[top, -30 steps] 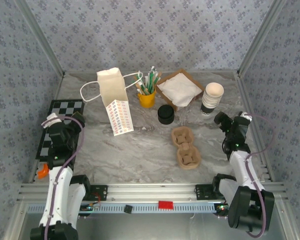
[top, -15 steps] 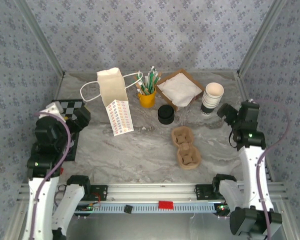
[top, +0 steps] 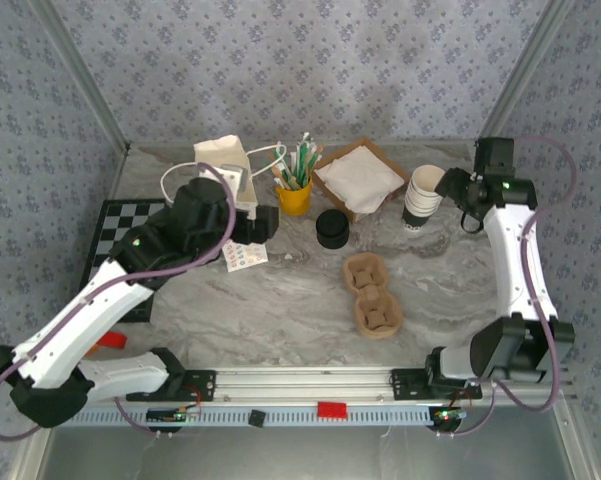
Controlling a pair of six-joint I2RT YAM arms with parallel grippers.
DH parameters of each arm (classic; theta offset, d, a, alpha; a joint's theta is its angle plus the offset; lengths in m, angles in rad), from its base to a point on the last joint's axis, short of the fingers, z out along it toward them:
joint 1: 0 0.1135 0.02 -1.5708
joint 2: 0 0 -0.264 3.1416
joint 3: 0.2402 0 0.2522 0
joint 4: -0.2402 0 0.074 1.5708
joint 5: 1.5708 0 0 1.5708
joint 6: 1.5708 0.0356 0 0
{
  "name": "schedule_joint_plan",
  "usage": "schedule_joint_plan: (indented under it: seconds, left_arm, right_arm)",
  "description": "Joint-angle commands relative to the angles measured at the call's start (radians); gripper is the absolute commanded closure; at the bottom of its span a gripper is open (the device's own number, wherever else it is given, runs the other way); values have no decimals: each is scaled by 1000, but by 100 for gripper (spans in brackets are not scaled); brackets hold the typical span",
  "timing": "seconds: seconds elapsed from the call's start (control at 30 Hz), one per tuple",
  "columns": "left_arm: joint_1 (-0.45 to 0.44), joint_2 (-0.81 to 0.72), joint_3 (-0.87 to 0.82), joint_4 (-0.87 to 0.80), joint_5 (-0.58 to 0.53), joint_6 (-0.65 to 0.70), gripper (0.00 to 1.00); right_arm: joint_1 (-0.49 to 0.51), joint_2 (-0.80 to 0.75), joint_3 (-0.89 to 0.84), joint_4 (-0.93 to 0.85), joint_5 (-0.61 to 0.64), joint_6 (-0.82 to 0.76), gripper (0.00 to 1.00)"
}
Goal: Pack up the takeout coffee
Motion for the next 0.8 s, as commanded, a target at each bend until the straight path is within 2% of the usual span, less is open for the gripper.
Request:
schedule_joint_plan:
  seconds: [0.0,0.17,0.3,0.63,0.77]
  left_arm:
    - [-30,39,60,53,-11,57,0]
    - [-43,124,69,131,65,54,0]
    - [-50,181,77,168,98,50,0]
    - [-53,238,108,170,94,65,1]
    - [-52,245,114,169,95,65,1]
  right_arm:
    - [12,71,66,-38,-34,-1,30]
    - [7,168,118,-49,-80,11,43]
    - [8,246,184,-48,-82,0,50]
    - [6,351,284,-89,-62,-27,73]
    - [6,364,306,-105,-61,-42,86]
